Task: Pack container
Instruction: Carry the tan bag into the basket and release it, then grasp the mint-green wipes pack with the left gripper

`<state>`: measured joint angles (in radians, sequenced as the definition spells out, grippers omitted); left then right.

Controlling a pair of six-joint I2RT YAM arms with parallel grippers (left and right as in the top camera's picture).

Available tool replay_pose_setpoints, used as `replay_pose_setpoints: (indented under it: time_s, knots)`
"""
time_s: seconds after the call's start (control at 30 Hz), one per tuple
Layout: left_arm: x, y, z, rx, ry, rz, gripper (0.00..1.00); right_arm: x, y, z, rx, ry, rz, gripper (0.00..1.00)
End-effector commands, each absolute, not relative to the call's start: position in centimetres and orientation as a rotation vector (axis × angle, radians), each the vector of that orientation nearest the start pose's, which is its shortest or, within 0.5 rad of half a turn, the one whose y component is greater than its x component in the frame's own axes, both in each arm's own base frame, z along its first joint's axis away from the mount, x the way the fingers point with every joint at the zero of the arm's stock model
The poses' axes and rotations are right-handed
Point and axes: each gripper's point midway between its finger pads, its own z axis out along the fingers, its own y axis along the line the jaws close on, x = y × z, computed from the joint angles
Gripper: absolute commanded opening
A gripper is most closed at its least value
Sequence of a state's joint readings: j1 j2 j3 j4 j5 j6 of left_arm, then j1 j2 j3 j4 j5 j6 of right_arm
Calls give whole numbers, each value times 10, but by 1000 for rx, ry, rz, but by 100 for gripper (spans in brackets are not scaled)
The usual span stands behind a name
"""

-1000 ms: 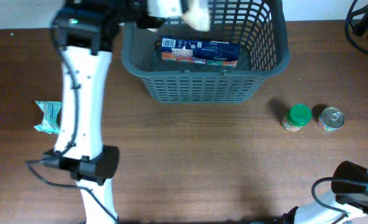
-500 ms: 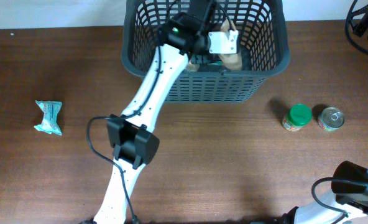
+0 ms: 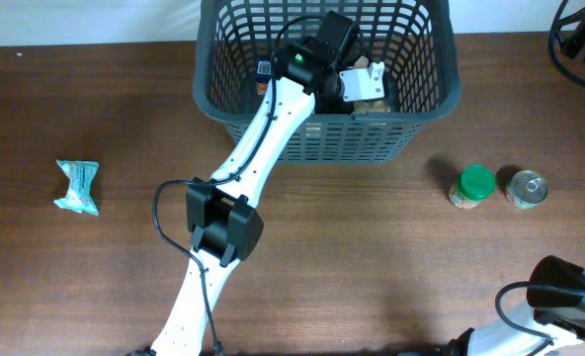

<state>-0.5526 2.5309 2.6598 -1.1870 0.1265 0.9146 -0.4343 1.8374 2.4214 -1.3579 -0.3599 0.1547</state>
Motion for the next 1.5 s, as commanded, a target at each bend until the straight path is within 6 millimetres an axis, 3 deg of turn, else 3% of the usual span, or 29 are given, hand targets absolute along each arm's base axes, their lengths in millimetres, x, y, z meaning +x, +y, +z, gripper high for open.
replay_pose_setpoints:
  time_s: [0.0,0.03,0.07,0.17,0.3,0.33,0.37,0.4,0.43,0.47,0.57,0.63,0.7,0.8,0.87,0.97,1.07,1.1,1.13,1.17,1.27,1.33,1.47]
  knots:
    - [488,-338,151,1758,1901,-98,43,414,-129,390,504,2240,268,99]
    - [488,-339,151,1758,1898,-99,79,414,-129,390,505,2240,268,99]
    - [487,-340,155,1756,1891,-98,99,414,-129,390,505,2240,268,99]
    - [490,-336,175,1673,1920,-66,99,414,-129,390,505,2240,268,99]
    - [512,-297,236,1344,2027,65,99,414,-129,390,505,2240,268,99]
    - [515,-275,268,1224,2041,73,99,414,-129,390,505,2240,268,99]
    - [516,-264,282,1170,2044,70,99,414,-129,390,505,2240,268,99]
    - [516,-237,313,1045,2054,64,99,414,-129,390,505,2240,268,99]
    - [515,-222,327,982,2064,62,99,414,-129,390,505,2240,268,99]
    - [511,-194,348,874,2085,58,99,414,-129,390,505,2240,268,99]
    - [500,-141,376,678,2135,52,99,414,-129,390,505,2240,268,99]
    - [491,-95,383,480,2212,41,99,414,-129,390,505,2240,268,99]
    - [482,-57,370,380,2310,61,98,414,-129,390,505,2240,268,99]
    - [464,-3,333,273,2506,100,98,414,-129,390,505,2240,268,99]
    - [455,23,313,208,2600,111,98,414,-129,390,505,2240,268,99]
    - [448,72,275,50,2732,120,89,414,-129,390,505,2240,268,99]
    - [447,110,240,-66,2800,127,89,414,-129,390,505,2240,268,99]
    - [445,133,218,-127,2832,145,89,414,-129,390,505,2240,268,99]
    - [443,142,210,-154,2845,154,89,414,-129,390,505,2240,268,99]
    - [435,166,181,-236,2882,142,89,414,-129,390,505,2240,268,99]
    - [412,188,133,-363,2952,18,82,414,-129,390,505,2240,268,99]
    - [396,199,110,-423,2991,6,80,414,-129,390,505,2240,268,99]
    - [384,225,79,-478,2992,72,80,414,-129,390,505,2240,268,99]
